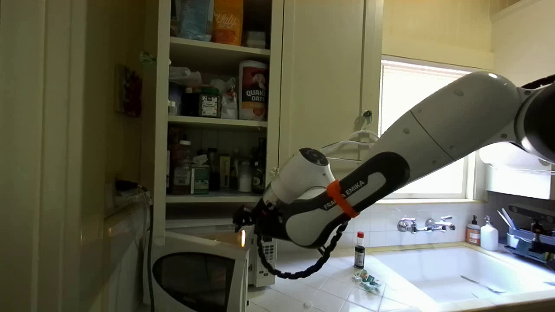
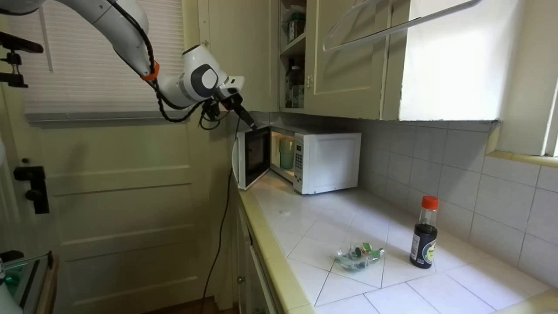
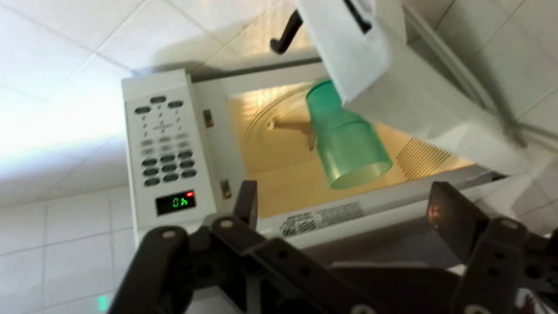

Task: Close the microwave door

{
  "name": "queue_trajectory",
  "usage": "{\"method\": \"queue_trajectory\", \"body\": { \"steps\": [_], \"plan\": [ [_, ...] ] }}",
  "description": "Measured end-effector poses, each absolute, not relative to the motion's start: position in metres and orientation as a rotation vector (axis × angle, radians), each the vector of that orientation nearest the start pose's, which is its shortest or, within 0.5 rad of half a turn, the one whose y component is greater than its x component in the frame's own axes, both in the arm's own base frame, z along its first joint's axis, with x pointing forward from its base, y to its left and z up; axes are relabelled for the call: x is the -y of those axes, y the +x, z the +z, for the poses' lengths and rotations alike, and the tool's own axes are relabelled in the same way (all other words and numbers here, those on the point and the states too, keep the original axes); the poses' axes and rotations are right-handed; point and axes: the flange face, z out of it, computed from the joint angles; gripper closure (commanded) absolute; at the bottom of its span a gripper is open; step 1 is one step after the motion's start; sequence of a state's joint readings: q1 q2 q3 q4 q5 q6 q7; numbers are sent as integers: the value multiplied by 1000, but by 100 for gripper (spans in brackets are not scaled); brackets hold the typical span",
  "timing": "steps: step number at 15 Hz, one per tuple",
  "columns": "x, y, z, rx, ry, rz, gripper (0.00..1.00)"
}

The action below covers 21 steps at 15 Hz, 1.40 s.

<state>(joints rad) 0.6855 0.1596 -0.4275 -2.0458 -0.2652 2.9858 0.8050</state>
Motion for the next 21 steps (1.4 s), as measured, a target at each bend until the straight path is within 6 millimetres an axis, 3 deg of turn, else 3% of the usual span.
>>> {"method": "queue_trajectory", "body": {
  "steps": [3, 5, 7, 11, 13, 14, 17, 21],
  "plan": [
    [-155, 607, 497, -491, -2700, -1257, 0],
    [-165, 601, 504, -565, -2790, -1270, 0],
    [-200, 574, 496, -545, -2896, -1174, 0],
    [-286, 483, 500, -344, -2932, -971, 0],
    [-310, 440, 499, -286, -2904, -893, 0],
    [-313, 429, 498, -272, -2901, -879, 0],
    [-303, 427, 497, -289, -2902, -880, 0],
    [-260, 470, 488, -271, -2925, -952, 0]
  ]
}}
